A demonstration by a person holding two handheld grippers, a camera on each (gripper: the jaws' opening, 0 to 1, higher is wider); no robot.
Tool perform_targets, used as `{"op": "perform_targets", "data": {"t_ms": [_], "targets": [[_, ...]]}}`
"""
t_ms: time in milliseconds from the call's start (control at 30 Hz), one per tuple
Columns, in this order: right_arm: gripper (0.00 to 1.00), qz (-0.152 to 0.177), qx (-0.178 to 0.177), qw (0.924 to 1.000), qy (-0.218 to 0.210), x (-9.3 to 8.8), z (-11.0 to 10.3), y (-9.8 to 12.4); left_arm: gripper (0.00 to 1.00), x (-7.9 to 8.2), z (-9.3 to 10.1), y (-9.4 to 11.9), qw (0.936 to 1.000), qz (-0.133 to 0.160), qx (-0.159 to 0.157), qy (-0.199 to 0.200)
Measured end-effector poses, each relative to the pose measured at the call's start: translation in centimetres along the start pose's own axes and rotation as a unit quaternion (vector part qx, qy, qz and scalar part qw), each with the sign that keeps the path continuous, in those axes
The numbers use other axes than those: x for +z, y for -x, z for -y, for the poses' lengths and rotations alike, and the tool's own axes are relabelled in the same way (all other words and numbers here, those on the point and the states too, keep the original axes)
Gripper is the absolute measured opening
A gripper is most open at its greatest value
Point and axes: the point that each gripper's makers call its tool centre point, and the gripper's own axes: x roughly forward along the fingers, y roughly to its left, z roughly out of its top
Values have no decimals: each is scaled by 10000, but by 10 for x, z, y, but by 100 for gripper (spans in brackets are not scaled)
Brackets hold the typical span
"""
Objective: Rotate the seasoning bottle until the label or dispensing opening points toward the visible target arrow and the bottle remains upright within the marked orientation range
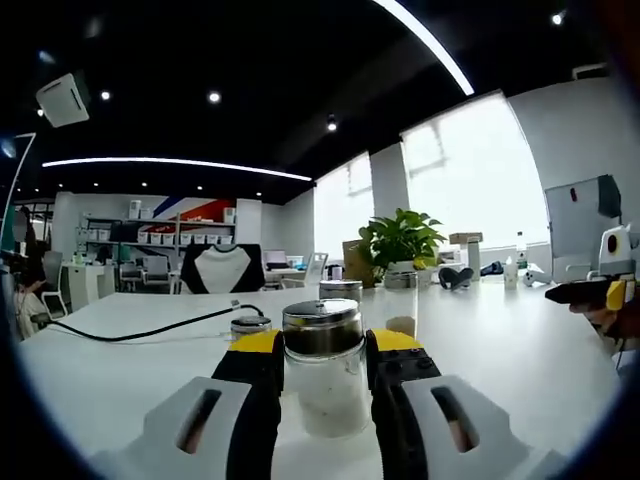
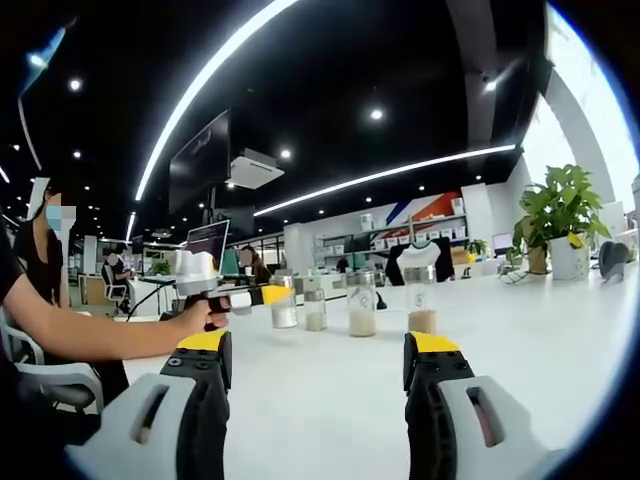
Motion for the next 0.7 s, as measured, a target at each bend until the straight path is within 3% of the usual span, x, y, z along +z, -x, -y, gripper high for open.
{"op": "perform_targets", "data": {"t_ms": [333, 700], "targets": [[69, -17, 163, 9998, 132, 3, -9, -7, 34, 3, 32, 8, 9991, -23, -422, 21], [67, -163, 385, 9986, 325, -3, -18, -16, 34, -3, 50, 14, 9974, -180, -681, 147]]}}
